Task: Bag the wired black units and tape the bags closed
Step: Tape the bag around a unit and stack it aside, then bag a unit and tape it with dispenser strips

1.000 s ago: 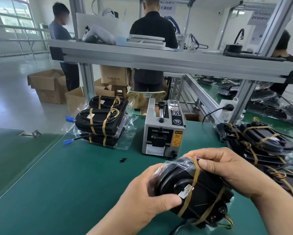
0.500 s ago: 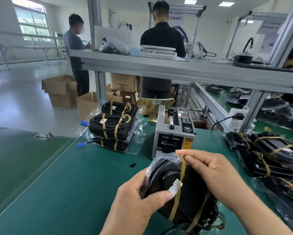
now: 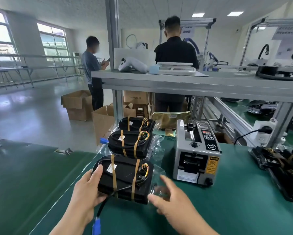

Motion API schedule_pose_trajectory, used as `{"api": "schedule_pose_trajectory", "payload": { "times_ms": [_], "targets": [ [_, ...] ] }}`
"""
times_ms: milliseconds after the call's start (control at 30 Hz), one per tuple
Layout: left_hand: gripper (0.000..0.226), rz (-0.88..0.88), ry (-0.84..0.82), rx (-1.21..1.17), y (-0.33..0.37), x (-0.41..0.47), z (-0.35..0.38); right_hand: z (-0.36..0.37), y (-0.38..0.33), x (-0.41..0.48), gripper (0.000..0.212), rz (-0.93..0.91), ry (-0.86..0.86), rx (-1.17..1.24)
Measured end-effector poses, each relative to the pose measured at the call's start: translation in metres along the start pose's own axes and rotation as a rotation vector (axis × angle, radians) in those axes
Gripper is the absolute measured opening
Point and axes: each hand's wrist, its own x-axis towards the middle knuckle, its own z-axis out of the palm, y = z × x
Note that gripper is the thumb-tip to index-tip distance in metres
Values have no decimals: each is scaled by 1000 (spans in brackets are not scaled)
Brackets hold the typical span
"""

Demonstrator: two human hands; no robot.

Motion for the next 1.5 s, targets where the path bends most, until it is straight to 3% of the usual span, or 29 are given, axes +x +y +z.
{"api": "schedule_pose_trajectory", "payload": {
  "times_ms": [233, 500, 667, 800, 933, 1067, 1133, 1300, 1500],
  "targets": [
    [32, -90, 51, 130, -5, 55, -7, 51, -2, 49, 63, 62, -12, 110],
    [52, 71, 189, 594, -5, 81, -17, 64, -8, 55, 64, 38, 86, 65],
    [51, 104, 210, 810, -3, 80, -19, 68, -7, 55, 64, 17, 131, 28],
    [47, 116, 212, 810, -2, 73, -17, 68, -7, 50, 66, 36, 105, 31],
    [42, 187, 270, 654, 0, 54, -22, 56, -10, 33, 71, 66, 93, 72],
    [19, 414, 376, 499, 0, 6, -9, 35, 2, -3, 47, 91, 102, 169],
    [12, 517, 256, 422, -6, -36, 18, 21, 12, -29, 29, 87, 111, 258],
    [32, 671, -221, 450, -28, -139, 108, -25, 46, -100, 5, 52, 223, 372],
    [33, 432, -637, 344, -61, -208, 206, -84, 85, -174, 9, 123, 477, 375]
  ]
}}
